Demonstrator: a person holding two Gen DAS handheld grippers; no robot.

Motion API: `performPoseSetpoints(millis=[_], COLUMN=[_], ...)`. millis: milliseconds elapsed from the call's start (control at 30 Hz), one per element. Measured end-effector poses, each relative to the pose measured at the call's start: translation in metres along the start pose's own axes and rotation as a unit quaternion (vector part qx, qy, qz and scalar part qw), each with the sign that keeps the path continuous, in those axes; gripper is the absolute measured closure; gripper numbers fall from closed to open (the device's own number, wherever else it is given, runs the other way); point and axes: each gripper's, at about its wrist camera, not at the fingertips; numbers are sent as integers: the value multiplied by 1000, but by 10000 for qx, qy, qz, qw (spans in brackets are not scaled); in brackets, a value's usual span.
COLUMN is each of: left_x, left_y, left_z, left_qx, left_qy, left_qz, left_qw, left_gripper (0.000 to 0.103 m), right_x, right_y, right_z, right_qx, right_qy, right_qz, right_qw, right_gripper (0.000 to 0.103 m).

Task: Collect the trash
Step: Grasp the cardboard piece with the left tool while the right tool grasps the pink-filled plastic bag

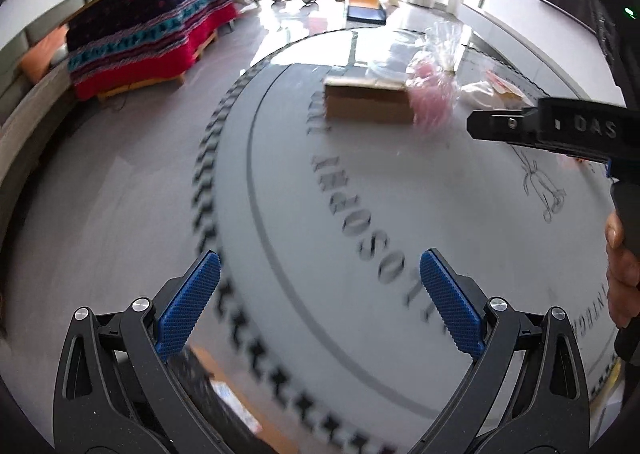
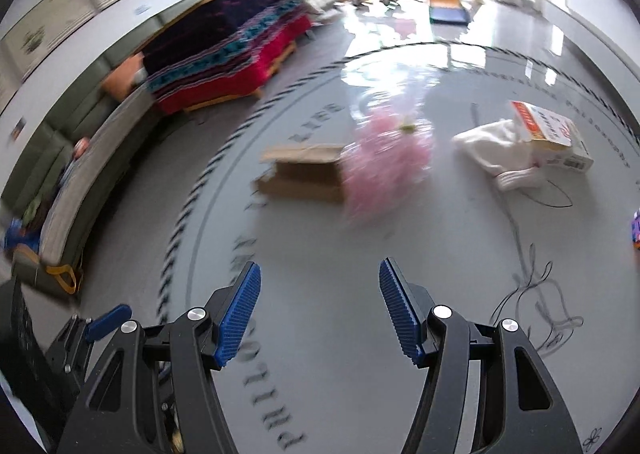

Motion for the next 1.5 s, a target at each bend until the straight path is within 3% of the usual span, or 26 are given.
performPoseSetpoints(millis=[167, 267, 467, 500, 567, 633, 700, 900, 967, 1067, 1200, 1300, 1367, 1433, 1500], left_x=[-32, -49, -70, -71, -76, -81, -83, -103, -113, -128, -142, -149, -150, -148, -144], left_y=[-13, -18, -31, -33, -37, -42, -45, -58, -65, -75, -71, -59, -53, -47, -46], left_z=[-43, -63, -90, -92, -98, -102, -105, -127, -130, -128, -131, -138, -140, -140, -137], left_qx=[-575, -774, -1286, -1322, -1433, -1644, -1835, -2535, -2896, -3523, -3817, -3516, -3281, -2926, -2617], left_qy=[24, 90, 151, 151, 145, 155, 135, 182, 244, 449, 907, 1281, 1411, 1601, 1607], left_qz=[-57, 81, -4, 26, 71, 52, -2, -80, -19, -2, 349, 675, 788, 1085, 1108], left_qw=[9983, 9969, 9916, 9911, 9895, 9863, 9829, 9671, 9568, 9348, 9192, 9249, 9307, 9365, 9452], left_gripper=[6, 6, 6, 6, 6, 6, 6, 6, 6, 6, 6, 6, 11, 38, 48], right_x=[-29, -46, -72, -75, -78, -73, -59, -23, -20, -21, -24, -26, -26, -26, -26], right_y=[-34, -43, -52, -52, -49, -45, -43, -56, -62, -73, -81, -83, -80, -81, -79], right_z=[-33, -49, -70, -73, -76, -78, -79, -92, -96, -96, -94, -91, -91, -89, -87], right_qx=[-826, -958, -1166, -1159, -1046, -843, -687, -644, -633, -697, -741, -743, -740, -736, -745], right_qy=[180, 198, 269, 279, 331, 282, 40, -399, -433, -423, -406, -382, -393, -396, -376], right_qz=[60, 175, 193, 167, 71, 172, 269, 433, 488, 498, 478, 449, 452, 435, 374], right_qw=[9964, 9950, 9926, 9927, 9939, 9959, 9973, 9962, 9959, 9954, 9953, 9955, 9955, 9956, 9958], right_gripper=[40, 40, 40, 45, 76, 87, 89, 89, 89, 89, 89, 89, 89, 89, 89])
Point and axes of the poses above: each gripper's, at about its wrist camera, not at the fingertips, and x roughly against the way its jaws point, y to its left, z to its underside
